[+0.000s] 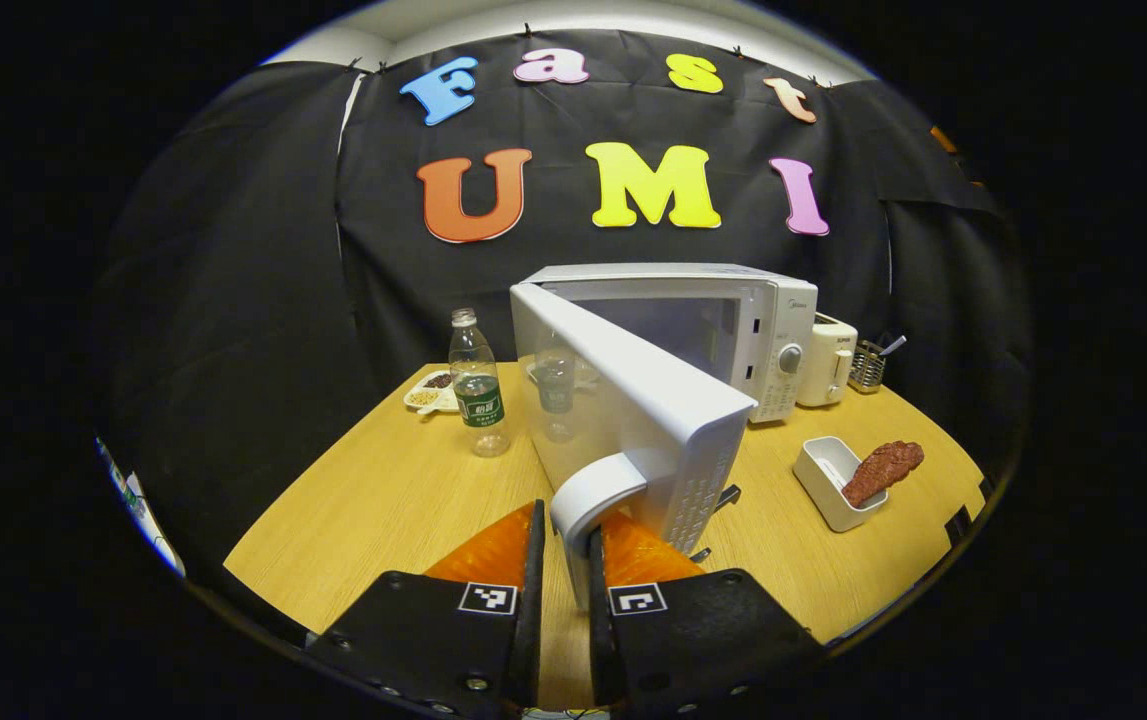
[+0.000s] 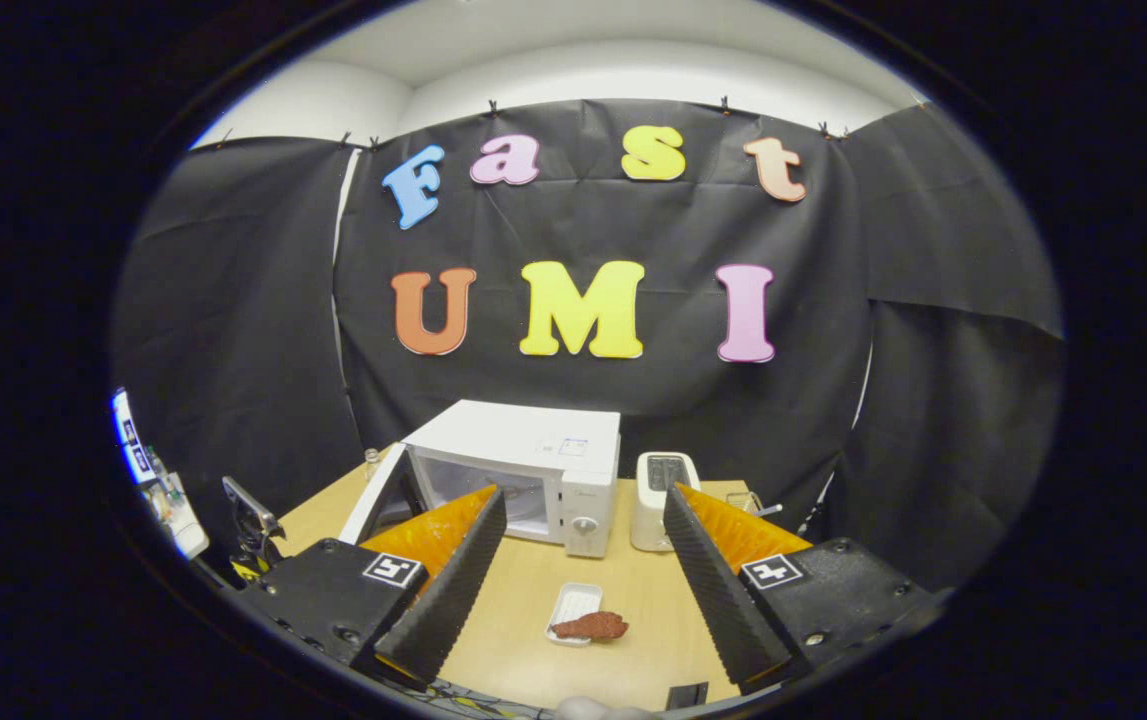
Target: Open the microwave oven with the left hand, put the food in, and close the microwave oven.
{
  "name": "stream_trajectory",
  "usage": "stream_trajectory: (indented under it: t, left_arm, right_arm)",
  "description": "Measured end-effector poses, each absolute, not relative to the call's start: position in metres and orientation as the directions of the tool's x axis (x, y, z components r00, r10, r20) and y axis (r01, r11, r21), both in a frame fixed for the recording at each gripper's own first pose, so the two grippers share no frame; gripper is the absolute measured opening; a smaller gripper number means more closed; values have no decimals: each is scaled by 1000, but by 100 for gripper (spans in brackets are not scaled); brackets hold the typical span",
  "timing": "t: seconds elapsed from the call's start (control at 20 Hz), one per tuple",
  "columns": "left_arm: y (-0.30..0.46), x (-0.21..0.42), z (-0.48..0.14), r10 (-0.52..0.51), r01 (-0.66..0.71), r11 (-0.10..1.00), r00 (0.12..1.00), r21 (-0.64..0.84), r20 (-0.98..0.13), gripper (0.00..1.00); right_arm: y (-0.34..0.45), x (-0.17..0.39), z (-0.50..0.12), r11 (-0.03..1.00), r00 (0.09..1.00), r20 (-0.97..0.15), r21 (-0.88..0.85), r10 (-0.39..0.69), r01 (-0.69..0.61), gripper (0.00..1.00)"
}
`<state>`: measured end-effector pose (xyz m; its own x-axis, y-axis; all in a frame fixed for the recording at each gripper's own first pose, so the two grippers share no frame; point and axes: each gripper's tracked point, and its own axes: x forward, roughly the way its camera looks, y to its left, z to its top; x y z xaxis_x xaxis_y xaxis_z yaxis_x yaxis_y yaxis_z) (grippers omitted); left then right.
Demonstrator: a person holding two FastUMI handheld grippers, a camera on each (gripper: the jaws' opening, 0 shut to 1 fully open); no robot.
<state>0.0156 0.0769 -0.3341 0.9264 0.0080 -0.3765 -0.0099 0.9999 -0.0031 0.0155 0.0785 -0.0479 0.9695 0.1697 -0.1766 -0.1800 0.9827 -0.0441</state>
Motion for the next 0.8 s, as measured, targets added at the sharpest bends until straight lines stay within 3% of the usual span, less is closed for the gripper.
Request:
stream_trajectory:
  t: [0.05, 0.1, 0.15, 0.2, 0.3, 0.55, 0.6, 0.75, 0.8]
  left_arm:
    - [86, 14, -333, 20, -17, 1000, 928, 12, -373, 20]
    - [92, 11, -336, 18, -14, 1000, 924, 13, -383, 34]
    - [103, 9, -336, 33, -29, 999, 924, 16, -381, 39]
    - [113, 7, -336, 42, -43, 999, 921, 8, -387, 51]
    - [121, 2, -334, 33, -44, 999, 921, -19, -387, 95]
    - [165, -20, -329, 112, -94, 993, 923, 67, -367, 97]
    - [177, -26, -330, 137, -114, 990, 919, 83, -369, 96]
    - [198, -41, -330, 179, -167, 984, 907, 66, -381, 97]
    - [203, -47, -328, 194, -180, 981, 906, 73, -377, 96]
  right_arm:
    - [81, 14, -49, 983, 970, -178, -43, 169, -179, 96]
    - [84, 13, -51, 983, 969, -179, -42, 168, -178, 100]
    - [86, 12, -51, 984, 970, -176, -38, 166, -175, 100]
    - [87, 11, -53, 984, 970, -178, -33, 165, -173, 96]
    - [92, 10, -59, 984, 968, -187, -23, 169, -176, 100]
    - [106, 7, -70, 980, 959, -208, -14, 190, -198, 100]
    - [107, 7, -71, 980, 959, -207, -17, 192, -200, 96]
    - [111, 8, -74, 978, 958, -205, -14, 202, -209, 100]
    - [111, 8, -75, 977, 958, -204, -16, 203, -211, 96]
